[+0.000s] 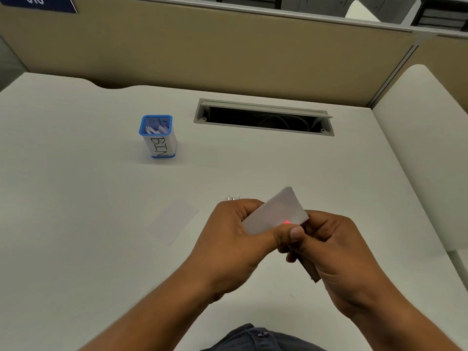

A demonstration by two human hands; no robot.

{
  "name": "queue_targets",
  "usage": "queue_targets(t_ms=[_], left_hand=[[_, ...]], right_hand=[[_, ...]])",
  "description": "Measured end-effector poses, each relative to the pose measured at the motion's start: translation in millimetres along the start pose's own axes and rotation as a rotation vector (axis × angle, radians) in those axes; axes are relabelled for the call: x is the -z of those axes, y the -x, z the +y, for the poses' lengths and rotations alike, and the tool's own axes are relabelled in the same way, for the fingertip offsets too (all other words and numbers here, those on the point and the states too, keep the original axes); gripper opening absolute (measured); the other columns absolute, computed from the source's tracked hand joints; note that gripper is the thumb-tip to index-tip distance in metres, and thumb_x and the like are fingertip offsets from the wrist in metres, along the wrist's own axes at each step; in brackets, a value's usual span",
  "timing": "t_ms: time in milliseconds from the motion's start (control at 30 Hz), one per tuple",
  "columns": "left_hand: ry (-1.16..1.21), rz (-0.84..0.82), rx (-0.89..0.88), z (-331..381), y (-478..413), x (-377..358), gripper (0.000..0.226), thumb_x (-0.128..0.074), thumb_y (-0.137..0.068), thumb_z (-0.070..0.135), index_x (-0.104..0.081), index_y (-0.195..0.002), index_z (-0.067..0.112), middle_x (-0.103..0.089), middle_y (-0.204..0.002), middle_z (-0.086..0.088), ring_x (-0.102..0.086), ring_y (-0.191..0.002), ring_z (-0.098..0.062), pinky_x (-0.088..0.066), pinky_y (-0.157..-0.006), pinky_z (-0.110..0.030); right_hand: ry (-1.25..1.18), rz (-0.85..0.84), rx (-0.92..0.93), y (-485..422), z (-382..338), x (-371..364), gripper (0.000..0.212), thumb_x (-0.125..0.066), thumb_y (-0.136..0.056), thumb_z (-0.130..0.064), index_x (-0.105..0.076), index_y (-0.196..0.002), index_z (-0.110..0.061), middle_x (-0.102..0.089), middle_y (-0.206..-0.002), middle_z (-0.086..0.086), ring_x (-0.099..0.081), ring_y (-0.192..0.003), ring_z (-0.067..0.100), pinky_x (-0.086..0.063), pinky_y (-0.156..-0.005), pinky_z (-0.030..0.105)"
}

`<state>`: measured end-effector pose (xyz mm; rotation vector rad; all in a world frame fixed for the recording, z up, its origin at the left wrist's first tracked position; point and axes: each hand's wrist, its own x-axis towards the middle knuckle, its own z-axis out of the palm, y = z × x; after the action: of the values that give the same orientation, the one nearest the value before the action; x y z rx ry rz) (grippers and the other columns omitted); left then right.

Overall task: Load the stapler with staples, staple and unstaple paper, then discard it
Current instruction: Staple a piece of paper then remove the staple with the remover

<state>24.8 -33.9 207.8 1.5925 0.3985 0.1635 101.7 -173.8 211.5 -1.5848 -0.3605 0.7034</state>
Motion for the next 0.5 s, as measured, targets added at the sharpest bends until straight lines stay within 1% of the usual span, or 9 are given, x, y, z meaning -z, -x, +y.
queue_targets(t_ms=[67,100,133,200,267,333,367,433,500], left_hand=[[-0.012,0.007,0.022,-2.7,-0.6,1.4,0.035,-0.078,-0.060,0.055,-0.072,-0.068,0.022,-0.062,-0.057,0.010,-0.055,-0.052,0.000,-0.040,-0.047,-0.014],[-0.023,0.005,0.033,-4.3,-1.4,2.7,0.037,-0.077,-0.060,0.056,-0.072,-0.070,0.021,-0.064,-0.058,0.007,-0.057,-0.054,-0.002,-0.042,-0.049,-0.015],[-0.033,0.001,0.042,-5.8,-2.0,4.4,0.040,-0.076,-0.061,0.058,-0.073,-0.074,0.020,-0.066,-0.061,0.003,-0.060,-0.056,-0.004,-0.045,-0.051,-0.017],[-0.025,-0.005,0.064,-8.4,-3.5,7.8,0.044,-0.072,-0.066,0.062,-0.075,-0.082,0.021,-0.072,-0.073,0.000,-0.066,-0.063,-0.007,-0.053,-0.059,-0.020],[0.059,0.017,0.085,-11.2,-5.1,10.3,0.034,-0.067,-0.079,0.053,-0.077,-0.088,0.022,-0.075,-0.083,0.003,-0.069,-0.071,-0.007,-0.059,-0.064,-0.022],[0.114,0.085,0.099,-15.1,-6.8,12.4,0.021,-0.065,-0.088,0.035,-0.078,-0.091,0.020,-0.077,-0.087,0.006,-0.070,-0.076,-0.009,-0.059,-0.067,-0.021],[0.107,0.121,0.106,-17.7,-7.6,13.2,0.018,-0.065,-0.090,0.031,-0.079,-0.091,0.020,-0.077,-0.088,0.006,-0.070,-0.077,-0.012,-0.059,-0.068,-0.022],[0.092,0.174,0.109,-22.4,-8.5,13.9,0.015,-0.066,-0.090,0.027,-0.080,-0.090,0.021,-0.078,-0.088,0.006,-0.067,-0.072,-0.014,-0.057,-0.066,-0.022],[0.114,0.214,0.101,-24.0,-8.8,14.3,0.015,-0.066,-0.091,0.024,-0.080,-0.089,0.021,-0.078,-0.086,0.004,-0.062,-0.063,-0.008,-0.053,-0.059,-0.017]], right_hand=[[0.003,-0.012,-0.007,-1.0,0.9,-0.3,0.016,-0.079,-0.065,-0.041,-0.080,-0.071,-0.026,-0.072,-0.059,0.002,-0.063,-0.051,0.004,-0.051,-0.051,0.018],[0.007,-0.019,-0.006,-1.6,1.9,-0.6,0.025,-0.084,-0.061,-0.047,-0.080,-0.073,-0.025,-0.072,-0.059,0.002,-0.063,-0.052,0.005,-0.051,-0.051,0.018],[0.005,-0.019,-0.012,-2.6,3.5,-1.1,0.033,-0.085,-0.059,-0.052,-0.080,-0.075,-0.023,-0.072,-0.061,0.003,-0.064,-0.053,0.006,-0.051,-0.052,0.018],[-0.017,-0.004,-0.039,-5.5,6.9,-1.5,0.039,-0.077,-0.060,-0.051,-0.081,-0.082,-0.018,-0.073,-0.064,0.006,-0.065,-0.058,0.009,-0.052,-0.054,0.020],[-0.039,0.013,-0.062,-8.9,10.1,-0.7,0.042,-0.076,-0.060,-0.048,-0.081,-0.086,-0.015,-0.074,-0.067,0.007,-0.065,-0.060,0.011,-0.052,-0.055,0.020],[-0.037,0.021,-0.078,-11.4,12.4,0.7,0.043,-0.076,-0.059,-0.048,-0.080,-0.086,-0.015,-0.073,-0.068,0.006,-0.064,-0.059,0.011,-0.051,-0.056,0.019],[-0.037,0.017,-0.085,-12.1,13.0,1.5,0.041,-0.076,-0.059,-0.049,-0.080,-0.084,-0.016,-0.073,-0.067,0.006,-0.063,-0.057,0.011,-0.051,-0.055,0.019],[-0.054,0.011,-0.096,-13.3,14.4,2.4,0.039,-0.076,-0.059,-0.048,-0.080,-0.080,-0.016,-0.073,-0.066,0.007,-0.062,-0.055,0.011,-0.050,-0.054,0.017],[-0.093,0.012,-0.104,-14.8,16.3,2.4,0.040,-0.077,-0.058,-0.047,-0.081,-0.081,-0.014,-0.074,-0.070,0.007,-0.064,-0.058,0.011,-0.051,-0.057,0.017]])
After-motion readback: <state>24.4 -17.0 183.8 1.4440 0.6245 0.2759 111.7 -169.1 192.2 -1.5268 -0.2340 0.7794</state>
